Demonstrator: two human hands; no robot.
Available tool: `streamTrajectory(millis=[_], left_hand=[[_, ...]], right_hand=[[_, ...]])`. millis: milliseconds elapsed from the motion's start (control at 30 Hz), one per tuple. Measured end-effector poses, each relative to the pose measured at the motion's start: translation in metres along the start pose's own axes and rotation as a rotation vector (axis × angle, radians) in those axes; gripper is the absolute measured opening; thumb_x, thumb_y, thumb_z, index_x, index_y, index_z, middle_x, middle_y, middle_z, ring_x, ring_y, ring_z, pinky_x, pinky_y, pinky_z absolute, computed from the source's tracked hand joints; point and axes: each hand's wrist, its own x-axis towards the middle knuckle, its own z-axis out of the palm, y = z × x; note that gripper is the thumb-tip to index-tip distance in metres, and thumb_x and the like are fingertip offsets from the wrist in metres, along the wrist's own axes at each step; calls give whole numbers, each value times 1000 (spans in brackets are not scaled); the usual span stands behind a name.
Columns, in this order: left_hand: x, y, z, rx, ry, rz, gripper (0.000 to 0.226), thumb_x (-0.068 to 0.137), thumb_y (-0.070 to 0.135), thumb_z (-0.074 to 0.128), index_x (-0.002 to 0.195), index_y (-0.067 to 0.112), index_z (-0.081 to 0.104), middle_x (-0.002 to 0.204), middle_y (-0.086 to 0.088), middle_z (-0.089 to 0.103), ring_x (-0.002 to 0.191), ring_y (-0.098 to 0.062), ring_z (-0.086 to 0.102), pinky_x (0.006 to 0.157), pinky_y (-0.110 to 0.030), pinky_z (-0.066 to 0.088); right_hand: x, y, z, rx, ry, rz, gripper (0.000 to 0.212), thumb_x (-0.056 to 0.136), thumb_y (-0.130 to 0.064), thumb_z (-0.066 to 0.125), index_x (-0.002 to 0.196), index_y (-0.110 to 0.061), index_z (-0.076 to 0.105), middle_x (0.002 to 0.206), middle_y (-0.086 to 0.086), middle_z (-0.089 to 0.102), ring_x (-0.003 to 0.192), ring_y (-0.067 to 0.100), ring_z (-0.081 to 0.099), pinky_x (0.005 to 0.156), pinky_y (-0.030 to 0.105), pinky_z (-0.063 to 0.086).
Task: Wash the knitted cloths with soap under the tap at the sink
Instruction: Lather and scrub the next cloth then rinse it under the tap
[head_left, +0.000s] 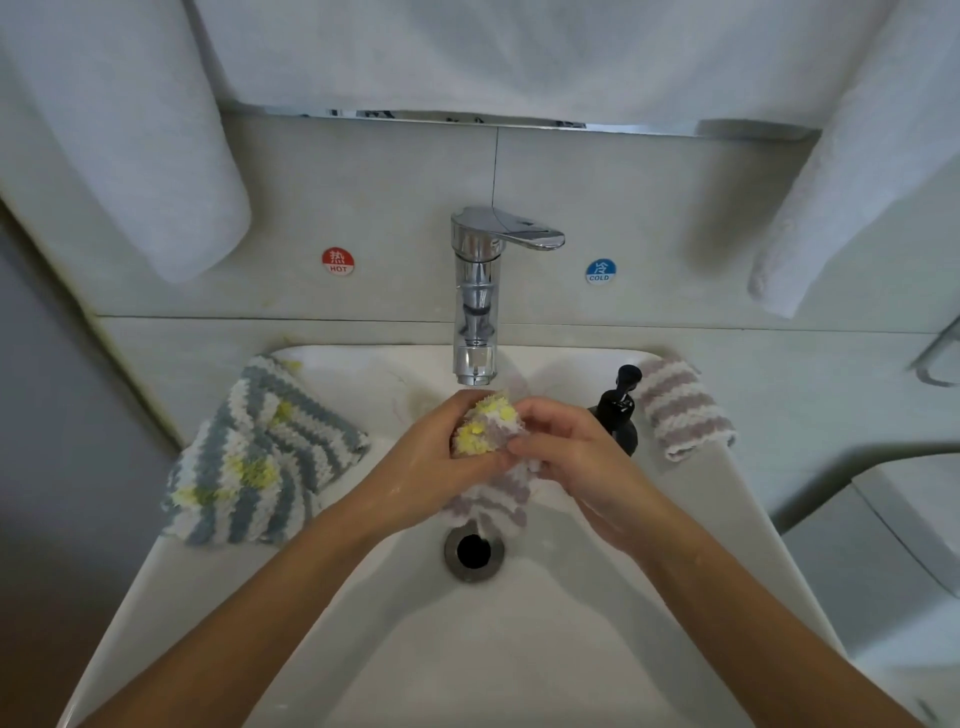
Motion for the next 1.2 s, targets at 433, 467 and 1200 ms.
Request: streamTrajectory(millis=[433,467,1200], left_hand=[[3,-6,-13,282,32,-61,39,80,40,75,112,44,52,96,26,61,84,12,58,74,-15,48],[2,-5,-13,282,25,-65,38,80,40,75,110,44,52,96,26,61,84,12,58,71,-12,47],[0,0,-22,284,-188,-168,26,81,39,74,103,37,60,101,15,65,91,-14,66,82,-37,56]], right_hand=[[12,-68,-8,-642,550,-523,54,87,-41,67,134,-26,45,98,-14,66,82,1,65,73,25,55],[17,-77,-9,-669,573,-549,54,87,-42,67,134,-23,48,98,-12,66,81,3,65,74,30,56],[54,-117,-13,-1078,674,-674,28,92,-46,59,97,-23,74,88,-9,71,73,8,62,71,36,53]])
